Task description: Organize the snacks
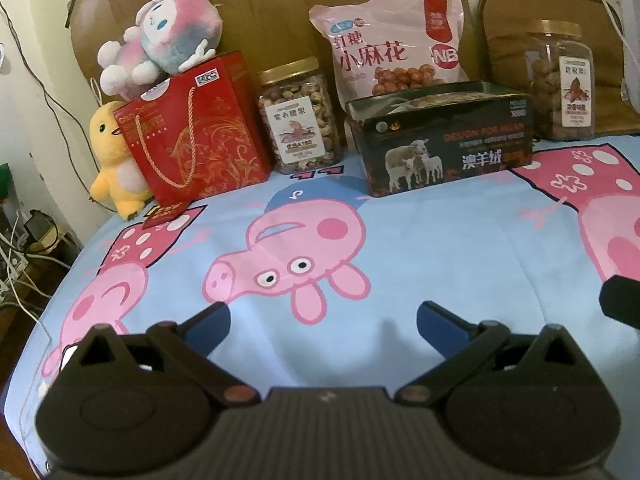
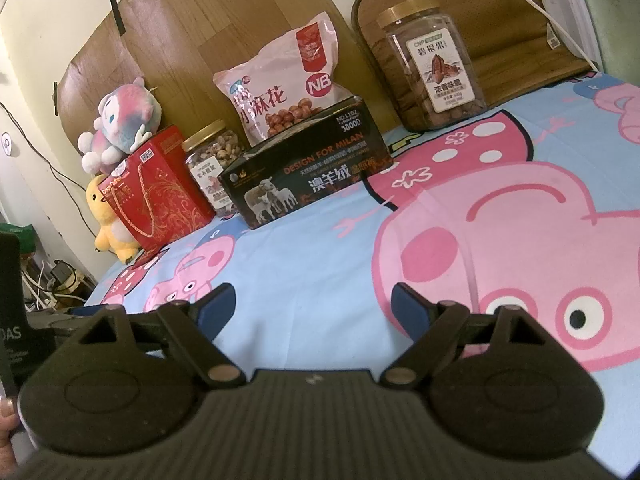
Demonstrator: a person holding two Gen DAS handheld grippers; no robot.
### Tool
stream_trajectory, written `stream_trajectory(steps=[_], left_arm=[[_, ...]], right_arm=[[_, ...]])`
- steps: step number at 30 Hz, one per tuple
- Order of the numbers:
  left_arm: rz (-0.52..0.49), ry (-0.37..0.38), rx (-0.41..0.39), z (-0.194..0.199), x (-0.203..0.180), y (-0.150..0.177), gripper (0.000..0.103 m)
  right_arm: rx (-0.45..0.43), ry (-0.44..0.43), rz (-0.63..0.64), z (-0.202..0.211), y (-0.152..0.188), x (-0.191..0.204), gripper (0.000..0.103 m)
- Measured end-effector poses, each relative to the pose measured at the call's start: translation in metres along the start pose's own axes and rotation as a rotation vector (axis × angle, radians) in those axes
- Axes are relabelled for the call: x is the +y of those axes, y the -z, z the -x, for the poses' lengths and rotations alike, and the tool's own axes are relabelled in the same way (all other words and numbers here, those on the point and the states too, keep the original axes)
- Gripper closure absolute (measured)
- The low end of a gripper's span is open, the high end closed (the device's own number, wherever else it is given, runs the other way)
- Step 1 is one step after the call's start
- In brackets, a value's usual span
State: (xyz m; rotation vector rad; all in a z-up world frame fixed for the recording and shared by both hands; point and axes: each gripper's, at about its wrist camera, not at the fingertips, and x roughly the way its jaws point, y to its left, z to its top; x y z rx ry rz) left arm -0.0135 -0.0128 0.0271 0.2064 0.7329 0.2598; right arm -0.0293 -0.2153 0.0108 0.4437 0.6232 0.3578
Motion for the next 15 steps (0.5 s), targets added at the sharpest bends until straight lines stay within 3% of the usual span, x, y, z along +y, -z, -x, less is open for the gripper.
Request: stream_trajectory(steps=[15], left_arm=[[-0.002,0.05,0.003,0.0004,-0.0039,-0.0002,0.0]], right_arm=[[-0.002,0.001,-0.006,0.0003,-0.0002,-0.0007,0.016]])
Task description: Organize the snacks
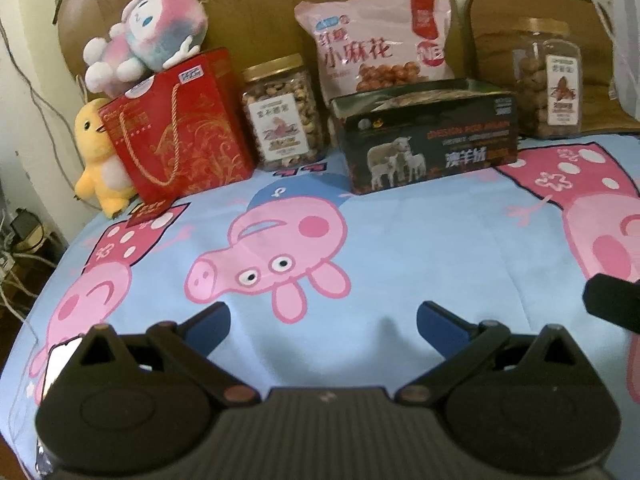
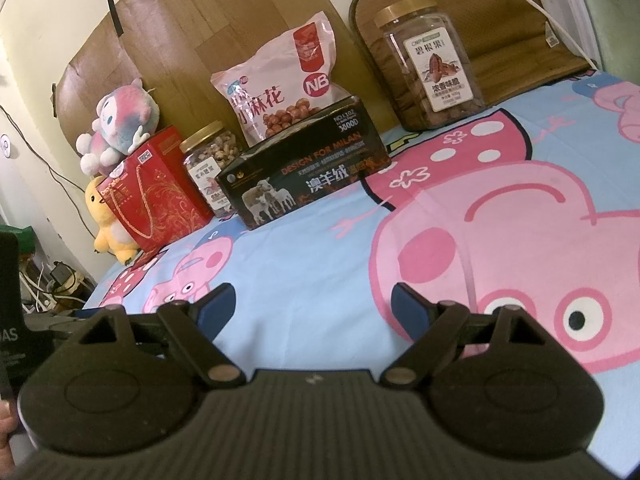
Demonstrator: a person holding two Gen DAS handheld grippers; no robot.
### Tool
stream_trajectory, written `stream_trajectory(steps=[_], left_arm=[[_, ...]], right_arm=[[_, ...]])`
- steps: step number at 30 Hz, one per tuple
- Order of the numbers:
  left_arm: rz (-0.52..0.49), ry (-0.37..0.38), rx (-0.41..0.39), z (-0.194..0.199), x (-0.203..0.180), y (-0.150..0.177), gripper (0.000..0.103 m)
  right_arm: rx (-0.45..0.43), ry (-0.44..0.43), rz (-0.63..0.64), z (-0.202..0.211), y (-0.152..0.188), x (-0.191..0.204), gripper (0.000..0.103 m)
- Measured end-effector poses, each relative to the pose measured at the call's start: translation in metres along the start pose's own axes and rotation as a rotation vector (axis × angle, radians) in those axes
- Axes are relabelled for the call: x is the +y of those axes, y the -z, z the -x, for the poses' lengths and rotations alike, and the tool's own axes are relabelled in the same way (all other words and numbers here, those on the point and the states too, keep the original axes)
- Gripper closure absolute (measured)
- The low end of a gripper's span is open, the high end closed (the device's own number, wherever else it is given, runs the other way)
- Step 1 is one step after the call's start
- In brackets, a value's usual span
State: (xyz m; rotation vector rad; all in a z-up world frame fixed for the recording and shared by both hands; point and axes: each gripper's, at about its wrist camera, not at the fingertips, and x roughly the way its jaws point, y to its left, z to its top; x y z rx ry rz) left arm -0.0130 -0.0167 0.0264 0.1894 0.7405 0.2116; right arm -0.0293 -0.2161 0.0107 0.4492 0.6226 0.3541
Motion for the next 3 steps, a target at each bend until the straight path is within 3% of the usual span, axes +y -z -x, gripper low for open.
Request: stream_trajectory(steps=[3], left_arm=[[-0.002,0.032,-0.011,0.003,-0.0005,-0.0001,0.0]], right_arm=[[-0.001,0.0,0.0,-0.0001,0.0001,0.0002,0.016]])
